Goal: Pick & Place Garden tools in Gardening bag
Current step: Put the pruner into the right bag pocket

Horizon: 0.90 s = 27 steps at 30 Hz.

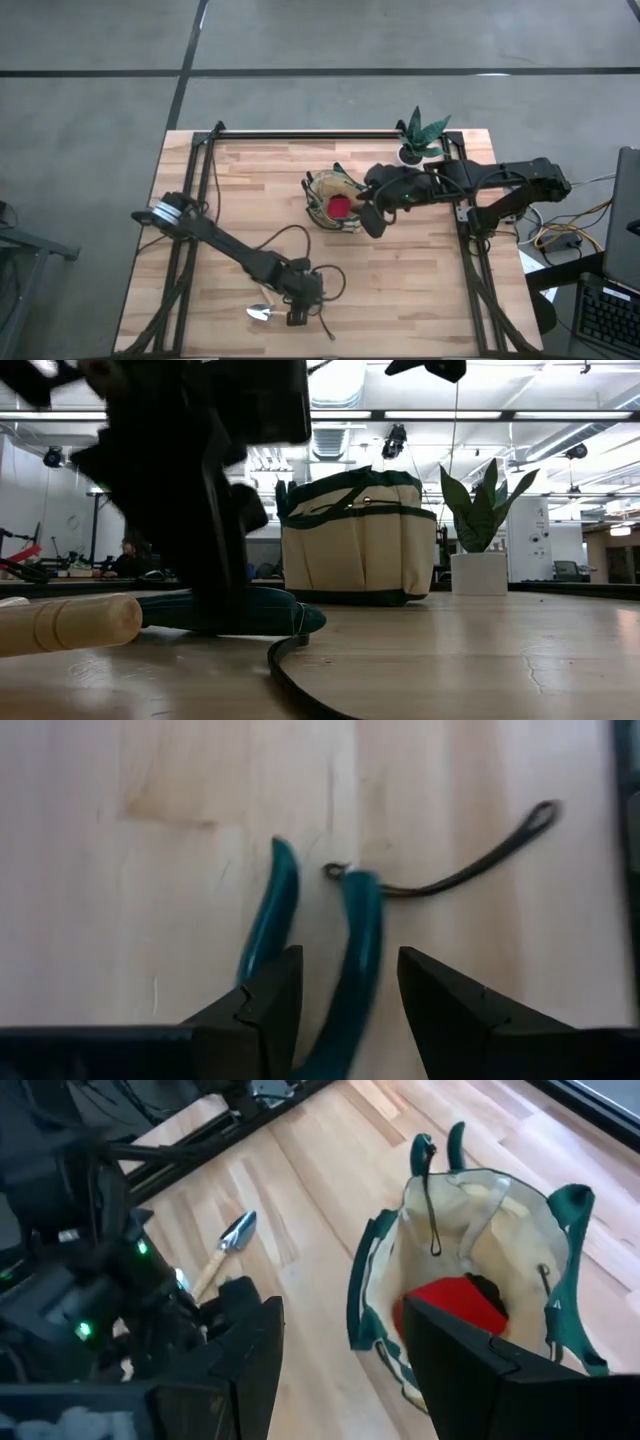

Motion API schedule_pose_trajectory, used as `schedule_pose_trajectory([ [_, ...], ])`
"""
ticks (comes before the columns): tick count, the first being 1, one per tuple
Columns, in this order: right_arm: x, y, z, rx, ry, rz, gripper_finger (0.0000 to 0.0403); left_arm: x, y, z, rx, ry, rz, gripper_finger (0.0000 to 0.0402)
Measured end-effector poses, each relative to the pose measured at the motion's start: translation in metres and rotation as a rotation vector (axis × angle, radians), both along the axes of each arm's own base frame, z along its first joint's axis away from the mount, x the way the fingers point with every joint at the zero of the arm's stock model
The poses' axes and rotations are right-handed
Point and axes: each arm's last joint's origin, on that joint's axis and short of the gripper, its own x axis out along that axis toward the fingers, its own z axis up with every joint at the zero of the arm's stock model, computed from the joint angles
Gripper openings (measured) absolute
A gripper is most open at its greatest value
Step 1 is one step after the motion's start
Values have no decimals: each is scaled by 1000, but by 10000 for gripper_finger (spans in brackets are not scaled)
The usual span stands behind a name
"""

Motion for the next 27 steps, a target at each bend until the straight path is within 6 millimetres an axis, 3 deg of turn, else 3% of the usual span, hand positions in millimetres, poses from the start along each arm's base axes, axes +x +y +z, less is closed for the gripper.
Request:
schedule_pose_trajectory([
  [9,2,4,0,-5,-12,-4,194,3,-1,-14,17,30,2,158],
  [19,9,9,-7,-9,7,12,194,4,2,-15,10,39,35,56],
  [24,11,14,-8,-7,-3,24,194,3,4,-3,-27,24,53,56],
  [27,11,20,-1,-7,-67,54,194,4,4,19,-64,-34,63,57],
])
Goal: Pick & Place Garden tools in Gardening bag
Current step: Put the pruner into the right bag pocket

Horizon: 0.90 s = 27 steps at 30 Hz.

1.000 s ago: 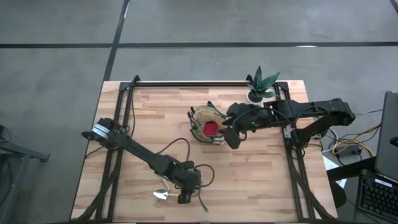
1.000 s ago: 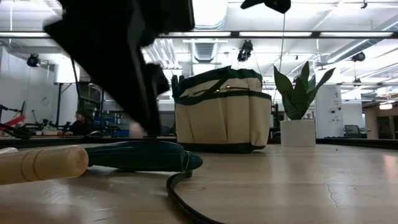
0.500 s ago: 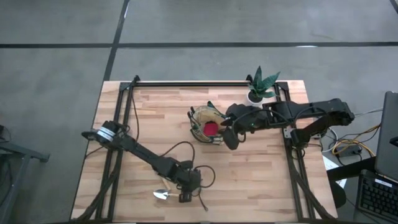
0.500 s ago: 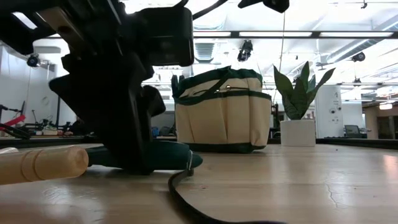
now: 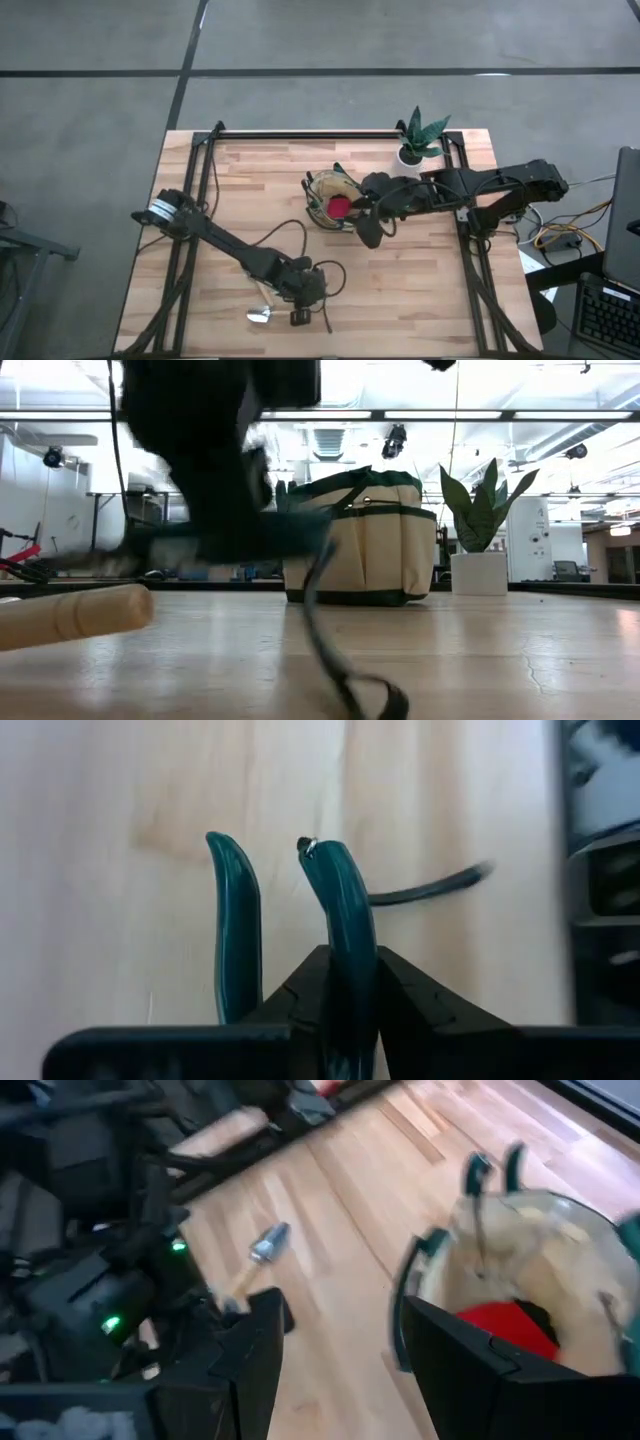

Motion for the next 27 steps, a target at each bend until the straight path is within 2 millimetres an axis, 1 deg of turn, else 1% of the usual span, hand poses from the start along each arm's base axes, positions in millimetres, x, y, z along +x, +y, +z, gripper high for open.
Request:
schedule_pose_trajectory([
  [5,-14,5,14,-19,-66,-6,194,-2,4,40,-14,-123,33,61],
  [9,-23,8,22,-63,-106,-60,189,-8,12,69,-17,-211,64,63],
  [13,-31,16,33,-79,-182,-75,181,-16,23,100,-36,-322,109,64],
  [17,-32,23,39,-59,-244,-52,173,-27,32,135,-89,-466,142,64],
  [21,-30,30,41,11,-284,-53,171,-37,38,168,-146,-647,156,65],
  [24,-27,38,43,30,-324,-7,175,-45,44,187,-177,-751,174,65],
  [27,-23,49,50,11,-419,36,175,-52,47,203,-202,-849,176,65],
])
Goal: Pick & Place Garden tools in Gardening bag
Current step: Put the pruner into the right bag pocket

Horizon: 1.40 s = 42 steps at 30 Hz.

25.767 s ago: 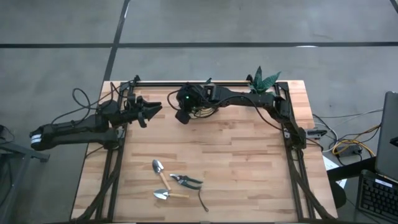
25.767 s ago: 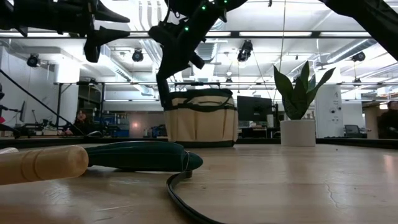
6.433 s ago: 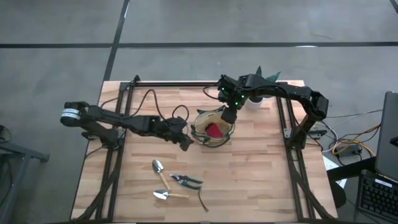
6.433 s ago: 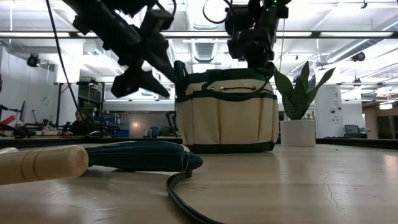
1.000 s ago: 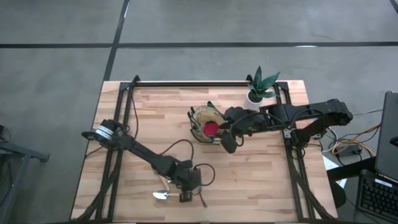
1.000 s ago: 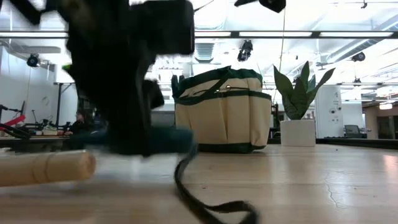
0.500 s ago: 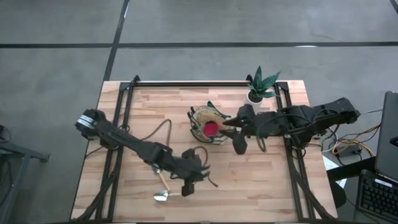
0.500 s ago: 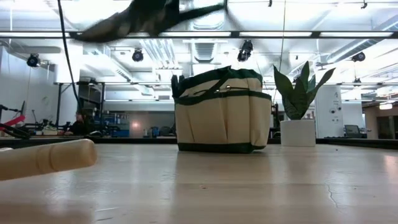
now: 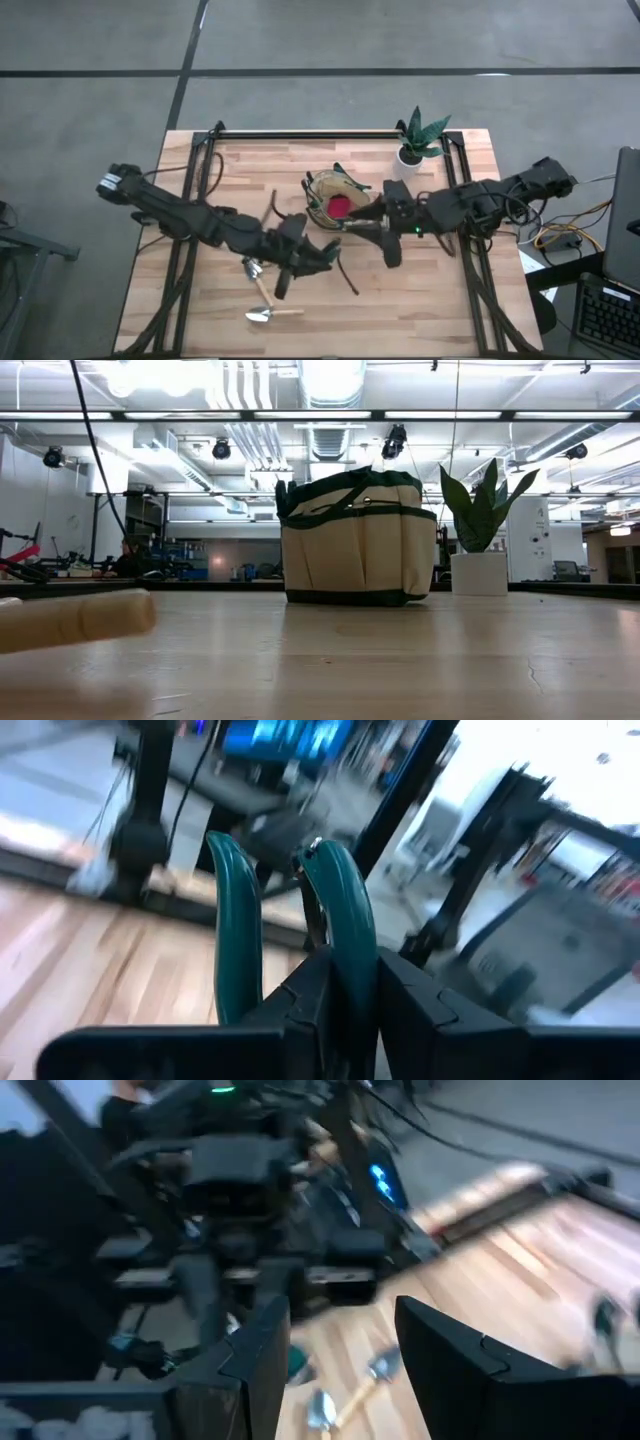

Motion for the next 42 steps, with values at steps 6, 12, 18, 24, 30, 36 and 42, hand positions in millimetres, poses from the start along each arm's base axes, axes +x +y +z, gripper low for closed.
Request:
schedule_pose_trajectory([
  [6,5,11,4,-34,-77,12,164,-13,8,26,-16,-169,20,66],
  [12,19,10,-3,2,-90,-35,156,-20,11,40,-21,-270,28,66],
  [18,32,15,4,-4,-227,-29,155,-24,13,45,-28,-307,27,66],
  [24,31,15,9,-10,-269,-26,170,-31,16,52,-37,-329,29,66],
  [30,38,14,5,-19,-277,-41,184,-27,15,48,-24,-309,34,66],
  [36,46,17,3,-31,-317,-38,181,-28,15,48,-24,-314,34,66],
  [42,45,21,3,-31,-318,-25,173,-29,15,49,-25,-314,37,66],
])
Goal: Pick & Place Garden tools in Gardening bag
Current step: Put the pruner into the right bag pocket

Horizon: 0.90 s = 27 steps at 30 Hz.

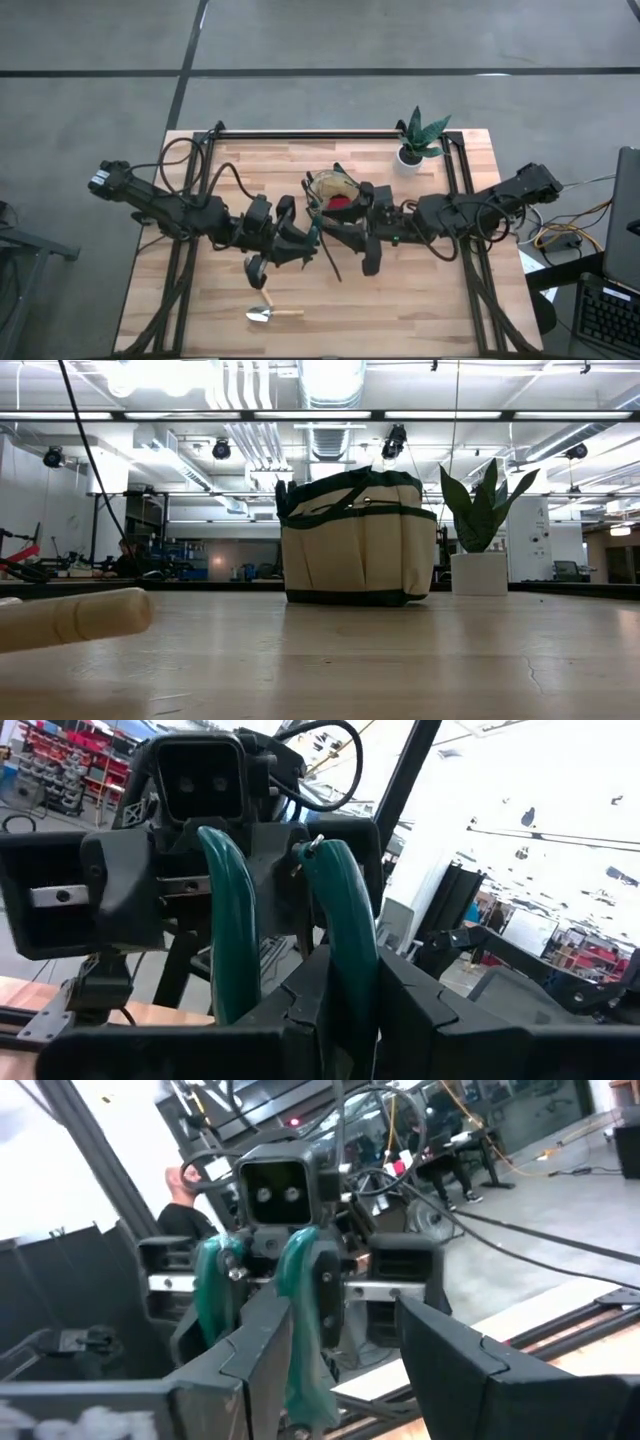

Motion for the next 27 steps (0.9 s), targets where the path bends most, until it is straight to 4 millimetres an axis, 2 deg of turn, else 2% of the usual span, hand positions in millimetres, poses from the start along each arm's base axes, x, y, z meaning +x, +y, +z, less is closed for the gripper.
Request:
schedule_pose_trajectory([
  [7,0,4,0,-17,-5,46,179,-1,1,1,-15,0,12,66],
  [17,0,1,4,-89,-45,17,184,-1,0,1,-56,4,-37,66],
  [27,2,1,3,-68,-47,39,187,-1,0,1,-67,7,-40,66],
])
